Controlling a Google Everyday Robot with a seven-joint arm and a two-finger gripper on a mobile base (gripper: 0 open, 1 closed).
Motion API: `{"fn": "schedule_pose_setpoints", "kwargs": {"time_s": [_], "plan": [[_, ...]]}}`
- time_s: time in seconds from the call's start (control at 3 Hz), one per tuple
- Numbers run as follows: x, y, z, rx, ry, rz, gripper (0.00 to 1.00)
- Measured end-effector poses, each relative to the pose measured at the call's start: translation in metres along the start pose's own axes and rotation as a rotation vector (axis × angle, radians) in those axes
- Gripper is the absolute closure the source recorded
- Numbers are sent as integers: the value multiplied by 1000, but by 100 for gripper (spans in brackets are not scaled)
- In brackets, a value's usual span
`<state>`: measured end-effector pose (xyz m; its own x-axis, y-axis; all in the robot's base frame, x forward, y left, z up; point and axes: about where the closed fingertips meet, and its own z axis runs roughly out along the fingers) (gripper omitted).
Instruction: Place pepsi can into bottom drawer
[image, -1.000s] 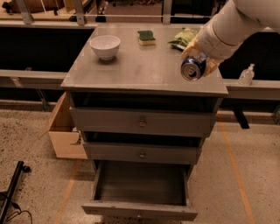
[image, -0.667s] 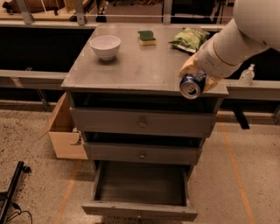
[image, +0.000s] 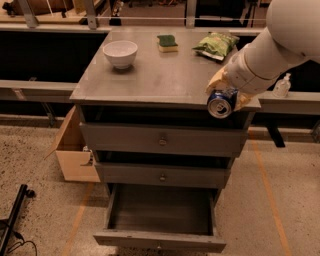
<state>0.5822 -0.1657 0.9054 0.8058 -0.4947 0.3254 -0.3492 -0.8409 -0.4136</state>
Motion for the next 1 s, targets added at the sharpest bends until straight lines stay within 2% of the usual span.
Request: {"fn": "schedule_pose_setpoints", "kwargs": {"time_s": [0.33, 0.67, 1.0], "plan": [[-29, 4, 4, 39, -21, -9, 100], [-75, 28, 41, 61, -32, -48, 100], [-119, 47, 106, 70, -33, -150, 100]]}}
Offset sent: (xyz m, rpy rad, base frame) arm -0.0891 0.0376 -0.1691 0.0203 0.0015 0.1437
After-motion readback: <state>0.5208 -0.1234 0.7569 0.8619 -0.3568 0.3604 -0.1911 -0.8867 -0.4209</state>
